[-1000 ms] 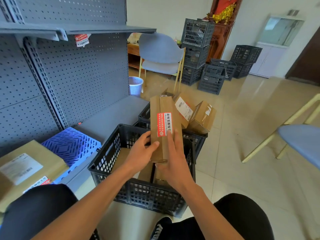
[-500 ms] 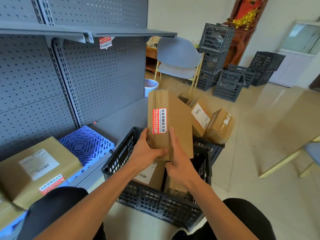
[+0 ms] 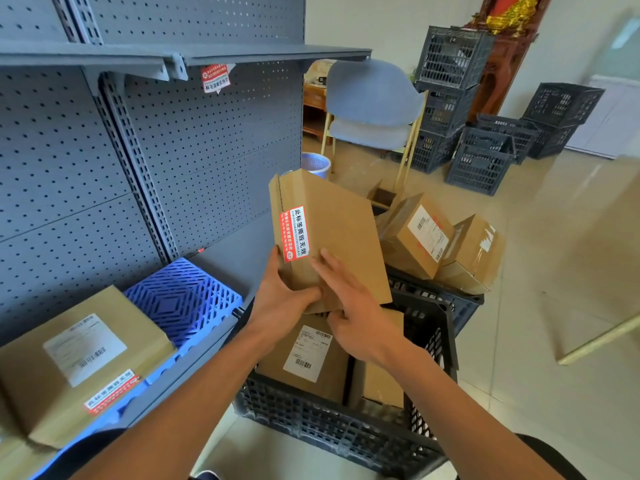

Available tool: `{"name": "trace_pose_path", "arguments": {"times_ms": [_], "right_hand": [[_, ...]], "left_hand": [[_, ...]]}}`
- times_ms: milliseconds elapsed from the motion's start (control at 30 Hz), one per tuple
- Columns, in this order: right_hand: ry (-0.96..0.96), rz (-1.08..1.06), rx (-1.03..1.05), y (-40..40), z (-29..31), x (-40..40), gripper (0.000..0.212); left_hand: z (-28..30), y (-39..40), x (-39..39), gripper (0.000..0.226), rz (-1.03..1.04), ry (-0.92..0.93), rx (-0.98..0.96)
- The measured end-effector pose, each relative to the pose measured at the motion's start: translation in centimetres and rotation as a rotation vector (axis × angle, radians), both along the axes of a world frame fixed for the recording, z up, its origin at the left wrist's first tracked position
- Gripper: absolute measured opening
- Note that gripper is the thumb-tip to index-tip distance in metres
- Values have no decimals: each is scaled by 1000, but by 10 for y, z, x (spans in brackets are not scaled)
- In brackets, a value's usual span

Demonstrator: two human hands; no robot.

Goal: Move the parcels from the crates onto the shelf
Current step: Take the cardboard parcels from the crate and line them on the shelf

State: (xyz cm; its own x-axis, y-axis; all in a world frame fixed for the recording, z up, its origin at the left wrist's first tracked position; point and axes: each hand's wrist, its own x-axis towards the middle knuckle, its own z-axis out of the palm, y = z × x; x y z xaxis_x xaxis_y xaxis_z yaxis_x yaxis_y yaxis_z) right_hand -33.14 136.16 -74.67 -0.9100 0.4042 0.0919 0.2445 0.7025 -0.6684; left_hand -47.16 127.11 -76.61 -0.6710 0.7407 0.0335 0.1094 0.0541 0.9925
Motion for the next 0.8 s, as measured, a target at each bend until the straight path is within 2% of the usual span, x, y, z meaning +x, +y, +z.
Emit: {"name": "trace_pose_path", "arguments": {"times_ms": [133, 267, 567, 700, 800], "right_hand": [[37, -123, -47, 18, -10, -2, 68], [-2, -228, 14, 45, -19, -7, 53], [-126, -452, -58, 84, -28, -1, 67], [-171, -560, -207, 92, -20, 6, 87], [-165, -566, -303, 94, -16, 13, 93]], "left_hand": [[-2, -1, -10, 78, 37, -28, -29], [-4, -3, -21, 83, 47, -91, -33], [-6, -19, -33, 81, -40, -241, -75], [-10, -26, -34, 90, -85, -316, -93], [-12, -28, -33, 90, -124, -356, -95]]}}
